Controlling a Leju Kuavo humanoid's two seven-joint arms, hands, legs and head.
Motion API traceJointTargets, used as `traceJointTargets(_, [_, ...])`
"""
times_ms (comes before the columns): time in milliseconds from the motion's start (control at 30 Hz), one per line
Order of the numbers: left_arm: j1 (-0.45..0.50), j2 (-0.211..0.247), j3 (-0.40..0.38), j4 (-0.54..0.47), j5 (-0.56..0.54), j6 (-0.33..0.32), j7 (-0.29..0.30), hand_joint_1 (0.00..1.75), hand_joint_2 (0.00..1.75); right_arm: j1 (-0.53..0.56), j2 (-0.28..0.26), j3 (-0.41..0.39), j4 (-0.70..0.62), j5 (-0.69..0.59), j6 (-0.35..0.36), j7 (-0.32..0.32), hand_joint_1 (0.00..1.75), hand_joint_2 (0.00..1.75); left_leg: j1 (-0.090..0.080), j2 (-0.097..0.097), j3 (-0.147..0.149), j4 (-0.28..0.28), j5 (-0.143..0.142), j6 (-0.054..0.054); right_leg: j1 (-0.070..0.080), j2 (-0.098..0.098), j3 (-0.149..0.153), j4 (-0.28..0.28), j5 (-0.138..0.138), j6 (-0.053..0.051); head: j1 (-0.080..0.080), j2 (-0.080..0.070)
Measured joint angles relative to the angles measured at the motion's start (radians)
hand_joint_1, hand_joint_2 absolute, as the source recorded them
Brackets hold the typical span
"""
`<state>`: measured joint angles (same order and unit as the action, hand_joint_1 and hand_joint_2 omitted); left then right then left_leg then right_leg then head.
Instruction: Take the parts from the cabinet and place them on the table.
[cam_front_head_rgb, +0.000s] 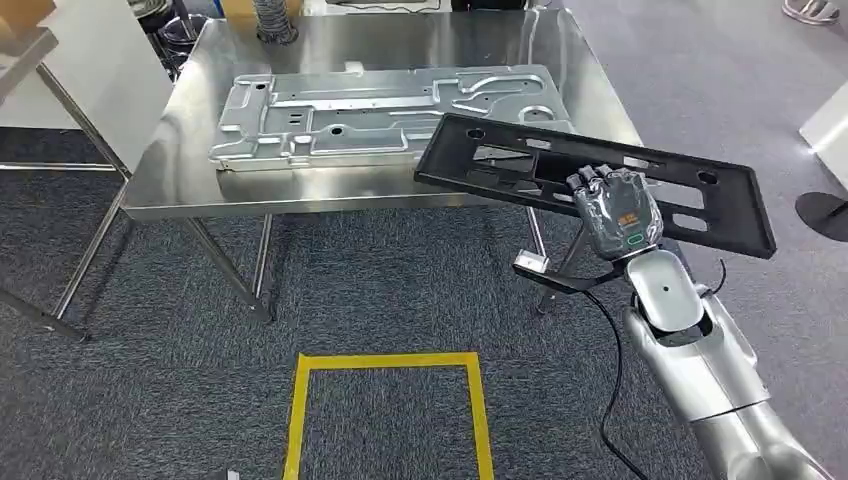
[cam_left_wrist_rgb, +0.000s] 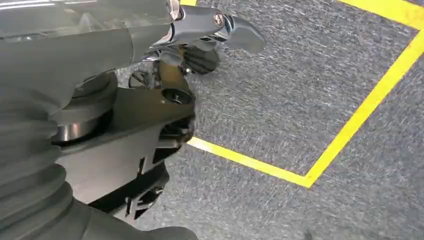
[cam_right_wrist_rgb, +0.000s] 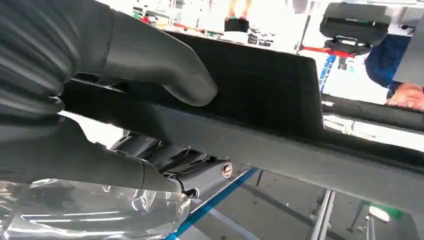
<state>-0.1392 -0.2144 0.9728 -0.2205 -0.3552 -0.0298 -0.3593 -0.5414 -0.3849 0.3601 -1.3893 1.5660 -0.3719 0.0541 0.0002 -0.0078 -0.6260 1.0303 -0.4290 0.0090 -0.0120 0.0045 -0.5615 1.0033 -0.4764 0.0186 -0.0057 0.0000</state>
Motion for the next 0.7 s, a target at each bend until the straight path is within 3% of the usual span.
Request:
traceJointTargets(67, [0.002,0.0,0.0,0.0,0.0,0.0,0.0,0.0,1.75,0.005,0.0,0.001,-0.001,0.0,-0.003,0.0,1.75,1.75,-0.005,-0.001,-0.001,-0.002,-0.003,0.01,-0.001,-0.002,0.002,-0.005,-0.002,0.011,0.0,0.0])
traceJointTargets(133, [0.002,0.0,0.0,0.0,0.0,-0.001,0.0,0.0,1.75,0.011,-0.002,-0.001,-0.003,0.0,-0.007,0.001,1.75,1.75,0.003,-0.002,0.014,-0.02,0.001,0.021,-0.005,-0.003,0.0,0.015,-0.019,0.022,0.003,0.0])
traceJointTargets(167, [0.0,0.0,0.0,0.0,-0.001,-0.001,0.0,0.0,1.75,0.01,-0.003,-0.003,-0.004,0.0,-0.008,0.001,1.75,1.75,0.004,-0.001,0.016,-0.02,-0.003,0.027,-0.004,-0.003,-0.027,0.066,-0.046,0.025,0.005,0.0])
traceJointTargets(233, [0.0,0.0,0.0,0.0,-0.001,-0.001,0.0,0.0,1.75,0.015,-0.005,-0.005,-0.005,0.0,-0.008,0.002,1.75,1.75,0.002,0.0,0.02,-0.019,-0.008,0.033,-0.005,-0.003,-0.117,0.229,-0.111,0.031,0.004,0.0])
traceJointTargets(267, [0.0,0.001,0.0,0.0,-0.001,-0.001,0.0,0.0,1.75,0.022,-0.005,-0.006,-0.005,0.0,-0.008,0.002,1.75,1.75,0.002,0.0,0.022,-0.019,-0.01,0.034,-0.005,-0.003,-0.157,0.293,-0.125,0.033,0.004,0.0])
traceJointTargets(300, [0.001,0.001,0.0,0.0,-0.001,-0.001,0.0,0.0,1.75,0.03,-0.005,-0.006,-0.005,0.0,-0.008,0.002,1.75,1.75,0.002,-0.001,0.025,-0.017,-0.014,0.034,-0.006,-0.003,-0.179,0.314,-0.112,0.034,0.005,0.0])
traceJointTargets(333, [0.001,0.001,0.0,0.0,-0.001,-0.001,0.0,0.0,1.75,0.035,-0.005,-0.006,-0.004,0.0,-0.008,0.001,1.75,1.75,0.002,-0.002,0.028,-0.015,-0.019,0.033,-0.007,-0.004,-0.173,0.283,-0.076,0.034,0.005,0.0])
traceJointTargets(400, [0.001,0.0,-0.001,0.0,-0.002,-0.002,0.0,0.0,1.75,0.034,-0.005,-0.009,-0.001,0.0,-0.009,-0.003,1.75,1.75,0.002,-0.004,0.037,-0.009,-0.029,0.029,-0.01,-0.004,-0.107,0.116,0.031,0.029,0.004,0.0])
traceJointTargets(433, [0.001,0.0,-0.001,0.0,-0.002,-0.002,0.0,0.0,1.75,0.032,-0.005,-0.013,0.001,0.0,-0.01,-0.007,1.75,1.75,0.001,-0.005,0.042,-0.008,-0.035,0.025,-0.01,-0.005,-0.074,0.034,0.064,0.025,0.005,0.0])
traceJointTargets(467, [0.0,0.0,-0.001,0.0,-0.002,-0.002,0.0,0.0,1.75,0.029,-0.004,-0.016,0.006,0.0,-0.011,-0.014,1.75,1.75,-0.006,-0.005,0.041,-0.006,-0.039,0.019,-0.001,-0.005,-0.06,0.016,0.046,0.022,0.004,0.0])
traceJointTargets(567, [0.0,0.001,-0.001,0.0,-0.002,-0.002,-0.001,0.0,1.75,0.024,-0.003,-0.034,0.029,0.0,-0.015,-0.045,1.75,1.75,-0.004,-0.005,0.045,-0.012,-0.042,0.007,0.001,-0.002,-0.06,0.012,0.042,0.008,0.003,0.0])
traceJointTargets(633, [-0.002,0.002,-0.001,0.0,-0.002,-0.002,-0.002,0.0,1.75,0.017,0.002,-0.043,0.044,0.0,-0.017,-0.063,1.75,1.75,-0.005,-0.004,0.046,-0.001,-0.055,-0.006,-0.01,-0.004,-0.048,0.0,0.045,-0.003,0.005,0.0])
traceJointTargets(667, [-0.003,0.002,-0.002,0.0,-0.002,-0.002,-0.002,0.0,1.75,0.009,0.005,-0.045,0.053,0.0,-0.02,-0.071,1.75,1.75,-0.005,-0.001,0.031,0.037,-0.077,-0.011,-0.011,-0.004,-0.045,-0.002,0.042,-0.01,-0.003,0.0])
traceJointTargets(700, [-0.003,0.002,-0.002,0.0,-0.002,-0.002,-0.002,0.0,1.75,-0.003,0.012,-0.046,0.069,0.0,-0.028,-0.078,1.75,1.75,-0.001,0.0,-0.007,0.111,-0.113,-0.014,-0.01,-0.004,-0.044,-0.002,0.041,-0.014,-0.003,0.0])
